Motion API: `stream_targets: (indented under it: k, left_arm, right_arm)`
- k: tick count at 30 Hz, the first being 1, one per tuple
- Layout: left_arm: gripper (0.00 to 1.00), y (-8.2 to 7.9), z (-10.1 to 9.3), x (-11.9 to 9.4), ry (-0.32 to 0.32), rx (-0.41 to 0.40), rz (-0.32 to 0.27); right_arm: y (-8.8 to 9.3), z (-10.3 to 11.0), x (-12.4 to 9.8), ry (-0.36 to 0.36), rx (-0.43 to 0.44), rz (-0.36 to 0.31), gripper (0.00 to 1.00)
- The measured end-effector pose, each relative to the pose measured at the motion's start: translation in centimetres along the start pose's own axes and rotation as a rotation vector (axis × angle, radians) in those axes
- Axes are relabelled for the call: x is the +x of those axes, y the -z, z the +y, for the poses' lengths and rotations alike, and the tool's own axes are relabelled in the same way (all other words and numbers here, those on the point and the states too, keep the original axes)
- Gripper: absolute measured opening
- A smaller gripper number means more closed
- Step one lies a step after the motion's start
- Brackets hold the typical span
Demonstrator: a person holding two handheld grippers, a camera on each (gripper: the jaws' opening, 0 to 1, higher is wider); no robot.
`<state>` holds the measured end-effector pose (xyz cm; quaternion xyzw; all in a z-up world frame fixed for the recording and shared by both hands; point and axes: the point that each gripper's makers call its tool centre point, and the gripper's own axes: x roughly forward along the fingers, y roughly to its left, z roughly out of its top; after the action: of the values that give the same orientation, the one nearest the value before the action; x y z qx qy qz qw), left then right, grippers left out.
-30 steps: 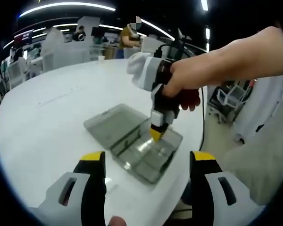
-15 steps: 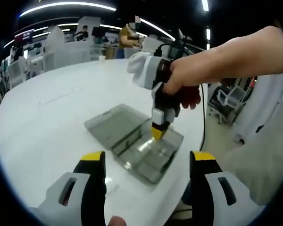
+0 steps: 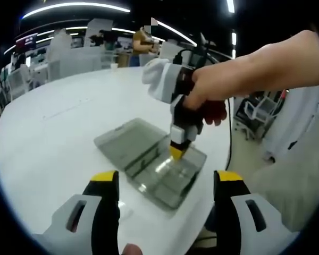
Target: Insert the divider into the dual guide fixture by aligning both edges with the guide slots and pushing it downward to the bottom, including one-sided entry, uneven engagement, binding, and posture correction.
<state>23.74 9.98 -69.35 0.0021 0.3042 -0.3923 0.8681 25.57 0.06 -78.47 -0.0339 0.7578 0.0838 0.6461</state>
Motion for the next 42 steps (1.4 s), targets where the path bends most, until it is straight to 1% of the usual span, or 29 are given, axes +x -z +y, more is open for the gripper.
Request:
stream_targets:
  k: [7, 8, 13, 15, 19, 24, 26, 28, 32, 34, 35, 37, 39, 42]
  left_arm:
    - [0.7, 0.1, -0.2, 0.0, 0.002, 0.007, 0.004]
    - [0.7, 0.1, -0.2, 0.0, 0.002, 0.008, 0.005]
    - [0.7, 0.2, -0.4, 0.0, 0.004, 0.011, 0.009]
    - [0.7, 0.1, -0.5, 0.0, 0.004, 0.015, 0.008]
    - [0.7, 0.2, -0.5, -0.1, 0.005, 0.018, 0.012]
    - [0.7, 0.3, -0.8, -0.3, 0.008, 0.029, 0.021]
    - [0.7, 0.3, -0.8, -0.4, 0.01, 0.035, 0.028]
    - [0.7, 0.2, -0.8, -0.6, 0.01, 0.041, 0.029]
    - [0.7, 0.1, -0.9, -0.6, 0.01, 0.05, 0.033]
    - [0.7, 0.0, -1.0, -0.7, 0.01, 0.056, 0.034]
    - [0.7, 0.0, -1.0, -0.7, 0.011, 0.058, 0.036]
    - [0.7, 0.0, -1.0, -0.7, 0.01, 0.062, 0.04]
    - [0.7, 0.0, -1.1, -0.8, 0.01, 0.062, 0.038]
    - [0.7, 0.0, -1.0, -0.8, 0.007, 0.06, 0.038]
  right_arm:
    - [0.1, 0.1, 0.0, 0.008, -0.002, -0.029, 0.0]
    - [0.1, 0.1, 0.0, 0.019, -0.008, -0.033, 0.0]
    - [0.0, 0.1, 0.1, 0.021, 0.014, -0.046, 0.0]
    - [0.2, 0.1, 0.1, 0.026, 0.009, -0.054, 0.0]
    - [0.1, 0.0, 0.2, 0.016, 0.024, -0.066, 0.0]
    - [0.2, 0.1, 0.2, 0.019, 0.013, -0.085, 0.0]
    - [0.5, 0.2, 0.0, 0.018, 0.011, -0.094, 0.0]
    - [0.4, 0.1, 0.0, 0.025, 0.001, -0.102, 0.0]
    - [0.8, 0.2, -0.2, 0.022, 0.01, -0.115, 0.0]
    - [0.6, 0.2, -0.1, 0.031, -0.004, -0.124, 0.0]
    - [0.5, 0.2, -0.1, 0.031, 0.001, -0.123, 0.0]
    - [0.4, 0.2, -0.2, 0.036, -0.015, -0.115, 0.0]
    - [0.4, 0.1, -0.2, 0.024, 0.001, -0.104, 0.0]
    - [0.1, -0.1, -0.1, 0.029, -0.02, -0.09, 0.0]
